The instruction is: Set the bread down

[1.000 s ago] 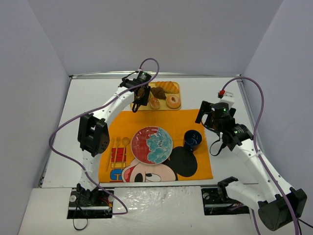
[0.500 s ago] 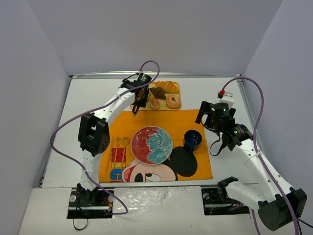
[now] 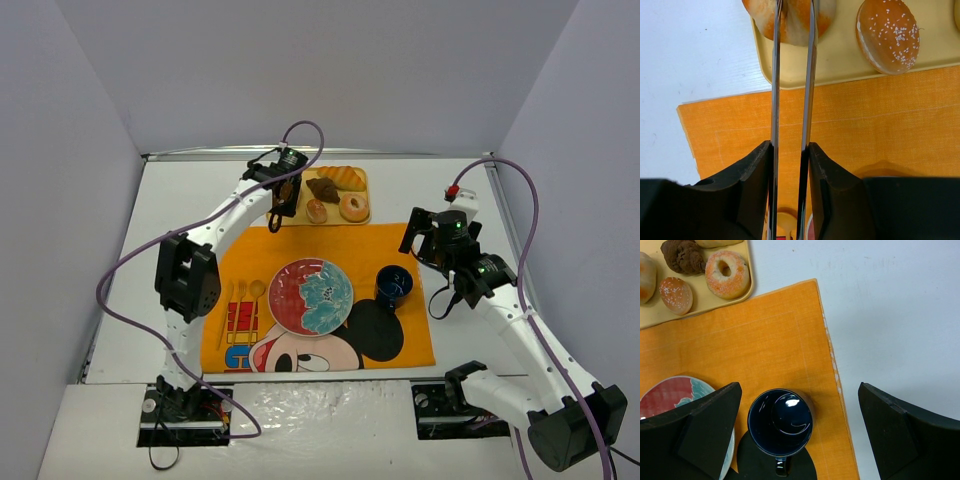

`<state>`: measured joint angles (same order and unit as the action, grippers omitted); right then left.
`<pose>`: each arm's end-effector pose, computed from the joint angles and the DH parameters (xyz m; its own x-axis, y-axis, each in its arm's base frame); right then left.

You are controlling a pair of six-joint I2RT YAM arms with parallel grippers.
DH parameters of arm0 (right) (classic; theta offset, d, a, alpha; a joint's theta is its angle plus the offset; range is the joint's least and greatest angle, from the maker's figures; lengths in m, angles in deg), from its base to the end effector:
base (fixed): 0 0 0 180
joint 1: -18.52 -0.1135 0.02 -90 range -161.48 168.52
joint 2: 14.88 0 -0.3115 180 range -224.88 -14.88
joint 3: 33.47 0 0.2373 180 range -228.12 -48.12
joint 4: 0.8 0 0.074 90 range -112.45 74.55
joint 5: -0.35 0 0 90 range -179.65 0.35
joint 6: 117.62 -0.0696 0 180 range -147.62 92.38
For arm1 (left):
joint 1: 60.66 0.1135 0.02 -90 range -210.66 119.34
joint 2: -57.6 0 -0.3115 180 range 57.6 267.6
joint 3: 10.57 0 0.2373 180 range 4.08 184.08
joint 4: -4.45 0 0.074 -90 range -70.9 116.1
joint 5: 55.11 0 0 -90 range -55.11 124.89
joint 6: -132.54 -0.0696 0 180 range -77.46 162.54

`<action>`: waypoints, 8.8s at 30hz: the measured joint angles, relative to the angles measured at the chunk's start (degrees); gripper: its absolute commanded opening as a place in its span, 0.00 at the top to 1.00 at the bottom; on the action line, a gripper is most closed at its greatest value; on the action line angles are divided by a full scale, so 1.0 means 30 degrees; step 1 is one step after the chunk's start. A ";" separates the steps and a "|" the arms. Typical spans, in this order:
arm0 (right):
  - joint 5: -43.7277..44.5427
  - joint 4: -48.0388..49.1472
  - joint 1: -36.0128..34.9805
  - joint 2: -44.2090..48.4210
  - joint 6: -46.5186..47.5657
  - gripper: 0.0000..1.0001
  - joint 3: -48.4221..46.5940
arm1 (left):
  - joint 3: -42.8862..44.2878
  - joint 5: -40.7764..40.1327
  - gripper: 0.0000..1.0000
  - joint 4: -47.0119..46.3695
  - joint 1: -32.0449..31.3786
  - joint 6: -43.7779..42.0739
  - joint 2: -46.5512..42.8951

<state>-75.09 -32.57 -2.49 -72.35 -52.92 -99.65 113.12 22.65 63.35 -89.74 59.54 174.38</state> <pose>0.2090 0.0615 0.3567 -0.3866 0.2946 -0.8739 0.0378 0.9519 0.3042 0.4296 -0.2220 0.3082 -0.7640 0.0980 -0.6377 0.1438 0.9894 -0.0203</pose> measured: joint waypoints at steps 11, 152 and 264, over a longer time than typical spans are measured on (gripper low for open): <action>-0.0015 0.0007 0.0015 0.0000 -0.0007 0.00 0.0000 | 0.0004 -0.0245 1.00 0.0424 -0.0005 -0.0080 -0.1680; -0.1035 0.1076 0.0262 -0.1326 -0.0051 0.00 0.0794 | -0.1093 0.0589 0.39 0.0583 0.6676 0.2062 -0.2050; -0.3641 0.2349 0.0209 -0.2645 -0.0204 0.00 -0.0461 | -0.9818 0.3135 0.19 -0.0355 0.2527 0.2217 -1.2343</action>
<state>-86.01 -25.52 -1.87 -80.29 -53.53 -101.03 83.67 32.06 62.29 -82.16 66.19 137.35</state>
